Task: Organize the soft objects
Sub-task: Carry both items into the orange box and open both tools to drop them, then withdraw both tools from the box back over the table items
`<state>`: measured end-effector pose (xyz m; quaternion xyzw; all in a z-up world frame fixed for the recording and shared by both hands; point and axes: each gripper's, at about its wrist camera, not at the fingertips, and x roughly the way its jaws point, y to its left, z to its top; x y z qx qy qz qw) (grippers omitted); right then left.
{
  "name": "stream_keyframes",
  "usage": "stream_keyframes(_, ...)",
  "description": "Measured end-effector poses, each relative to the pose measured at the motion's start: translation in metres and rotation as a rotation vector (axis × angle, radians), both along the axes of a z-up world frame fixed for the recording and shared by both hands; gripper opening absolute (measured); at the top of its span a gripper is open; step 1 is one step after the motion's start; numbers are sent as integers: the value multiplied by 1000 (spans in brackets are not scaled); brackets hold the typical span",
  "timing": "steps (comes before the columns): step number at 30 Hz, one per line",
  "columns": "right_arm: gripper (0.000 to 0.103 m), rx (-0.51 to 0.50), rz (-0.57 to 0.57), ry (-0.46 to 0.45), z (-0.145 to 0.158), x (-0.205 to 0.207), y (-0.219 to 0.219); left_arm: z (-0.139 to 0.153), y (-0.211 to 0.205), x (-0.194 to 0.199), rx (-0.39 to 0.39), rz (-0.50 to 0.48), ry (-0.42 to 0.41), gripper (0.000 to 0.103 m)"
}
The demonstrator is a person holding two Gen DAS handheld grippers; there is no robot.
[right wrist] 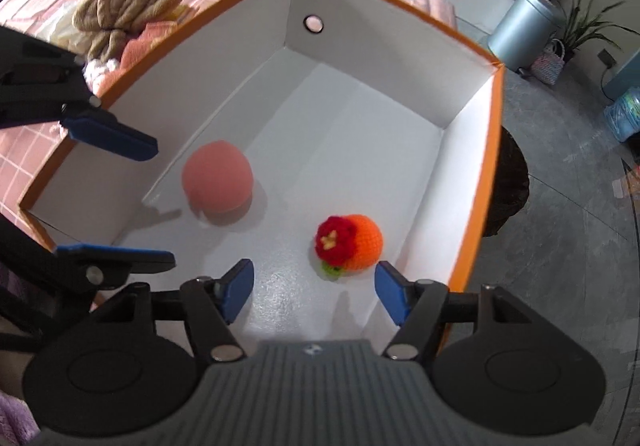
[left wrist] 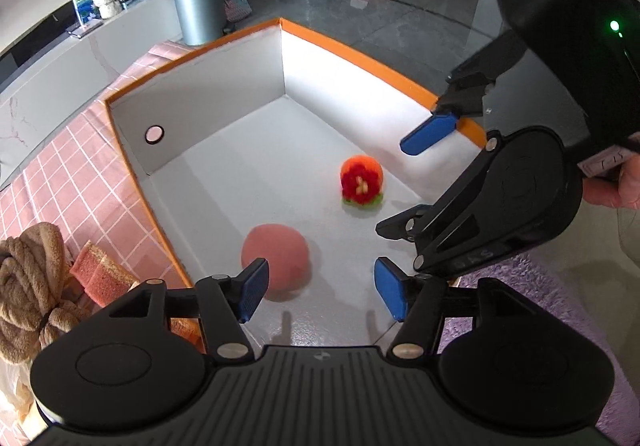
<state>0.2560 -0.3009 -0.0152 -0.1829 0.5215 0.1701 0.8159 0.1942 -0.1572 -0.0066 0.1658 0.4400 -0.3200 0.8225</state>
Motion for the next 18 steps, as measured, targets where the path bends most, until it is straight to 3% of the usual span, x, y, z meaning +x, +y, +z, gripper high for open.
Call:
stream_keyframes(10, 75, 40, -93, -174, 29, -48, -3, 19, 39, -26, -165, 124, -78, 71)
stream_keyframes(18, 80, 96, -210, -422, 52, -93, 19, 29, 84, -57, -298, 228, -165, 71)
